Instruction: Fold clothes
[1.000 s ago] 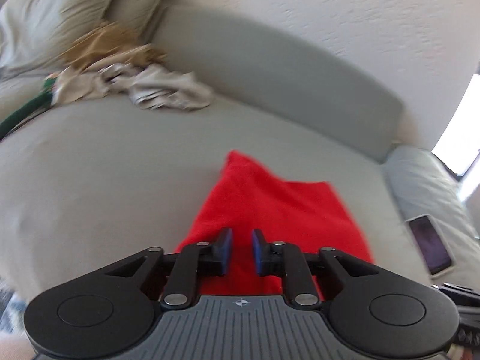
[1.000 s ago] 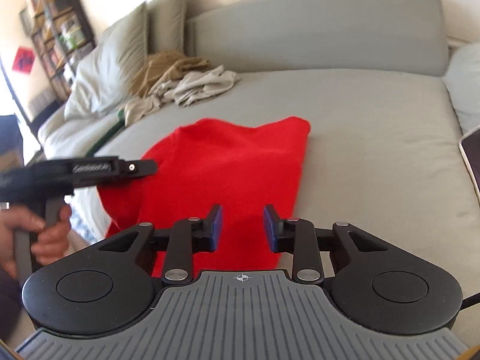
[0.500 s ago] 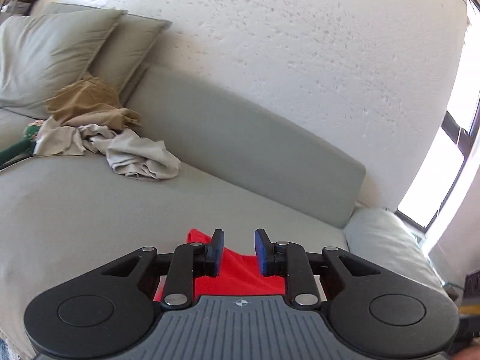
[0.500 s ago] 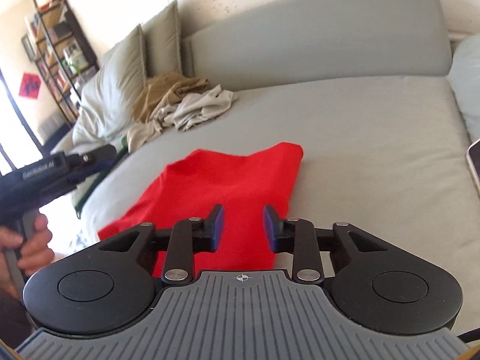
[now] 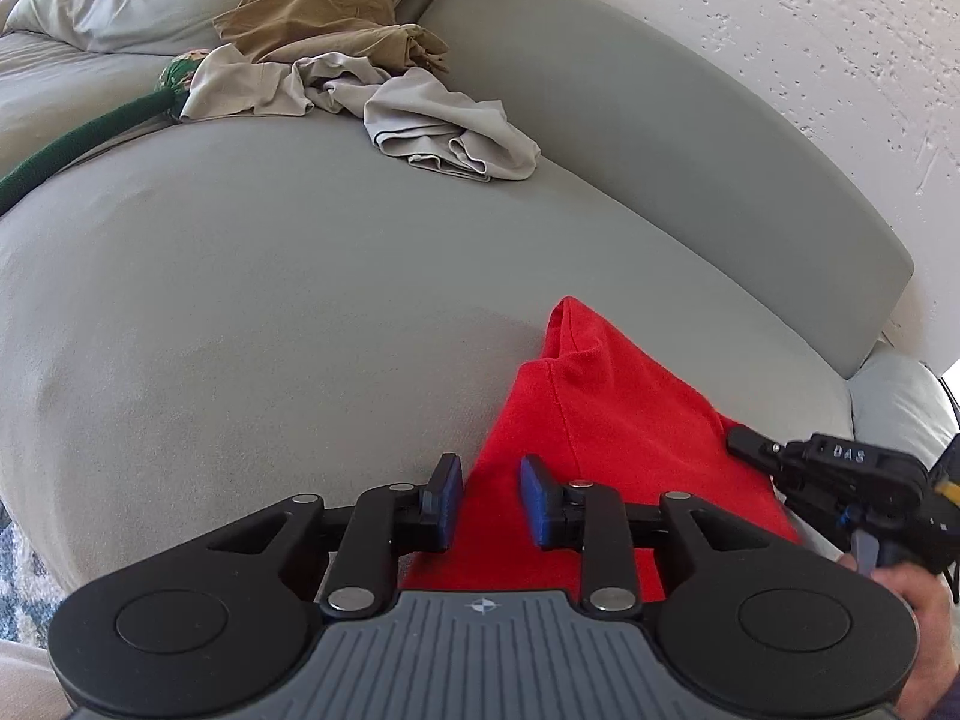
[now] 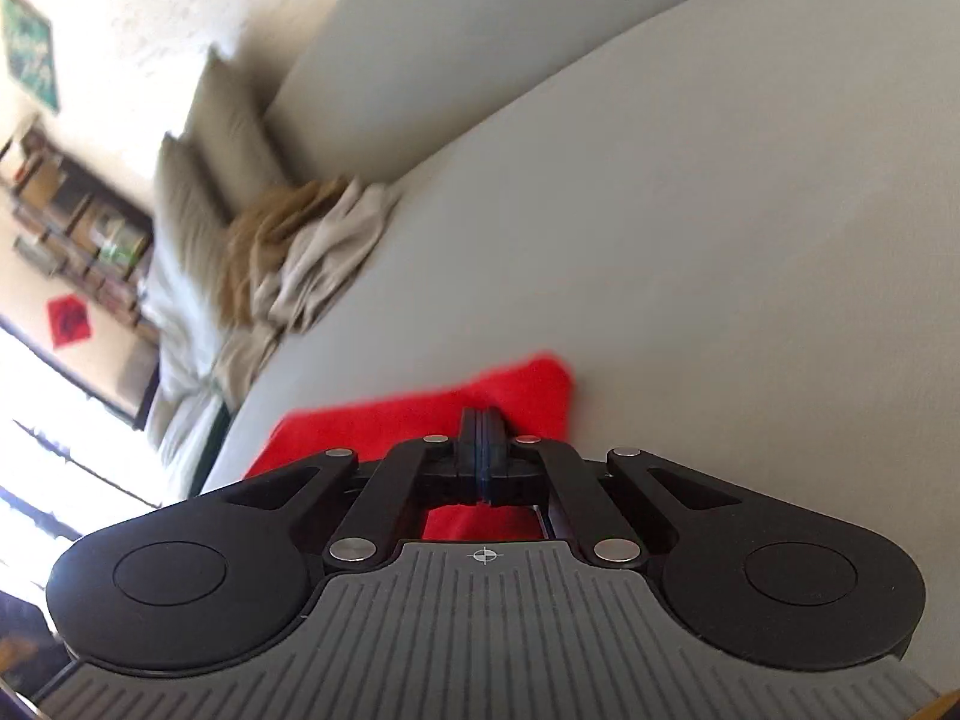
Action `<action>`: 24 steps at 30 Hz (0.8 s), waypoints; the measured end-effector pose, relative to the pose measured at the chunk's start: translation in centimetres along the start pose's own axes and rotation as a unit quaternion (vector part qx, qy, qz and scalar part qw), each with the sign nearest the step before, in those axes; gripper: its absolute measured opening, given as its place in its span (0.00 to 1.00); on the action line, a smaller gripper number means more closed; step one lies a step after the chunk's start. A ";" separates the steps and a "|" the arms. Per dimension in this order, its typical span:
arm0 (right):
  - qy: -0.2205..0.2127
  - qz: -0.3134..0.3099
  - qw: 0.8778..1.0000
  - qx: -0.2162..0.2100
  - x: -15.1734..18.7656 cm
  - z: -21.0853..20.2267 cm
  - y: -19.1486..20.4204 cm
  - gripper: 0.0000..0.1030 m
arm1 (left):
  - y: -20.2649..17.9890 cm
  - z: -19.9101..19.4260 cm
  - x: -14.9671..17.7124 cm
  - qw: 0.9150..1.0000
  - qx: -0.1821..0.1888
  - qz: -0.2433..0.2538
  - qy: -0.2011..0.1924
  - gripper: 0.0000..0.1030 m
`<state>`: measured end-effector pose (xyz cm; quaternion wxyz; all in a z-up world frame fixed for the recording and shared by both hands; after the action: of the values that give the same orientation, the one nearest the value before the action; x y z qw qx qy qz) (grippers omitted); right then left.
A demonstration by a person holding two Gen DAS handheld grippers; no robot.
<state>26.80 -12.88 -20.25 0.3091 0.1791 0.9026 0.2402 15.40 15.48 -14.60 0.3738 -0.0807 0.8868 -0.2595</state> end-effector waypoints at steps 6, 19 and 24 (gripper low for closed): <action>-0.067 0.072 0.994 0.038 -2.4 -2.0 0.2 0.07 | 0.3 0.6 -0.4 1.000 0.005 0.002 -0.001 0.29; 0.033 -0.053 0.997 0.047 4.4 -4.7 3.9 0.01 | 0.6 0.3 -0.3 1.000 0.018 -0.009 -0.001 0.30; -0.046 -0.038 0.980 0.188 2.4 -7.7 -1.2 0.04 | 0.5 0.3 -0.1 1.000 0.010 0.002 -0.003 0.30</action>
<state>19.81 -15.21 -16.68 0.3200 0.2103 0.9226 0.0460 15.71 15.82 -14.92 0.3780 -0.0756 0.8832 -0.2672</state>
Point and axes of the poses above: each gripper's, at about its wrist camera, not at the fingertips, and z roughly the way its jaws point, y to its left, x to its underside, the point moved 8 cm from there along z, roughly the way its jaws point, and after that the axes turned 14 degrees about x, right-handed, at the moved point
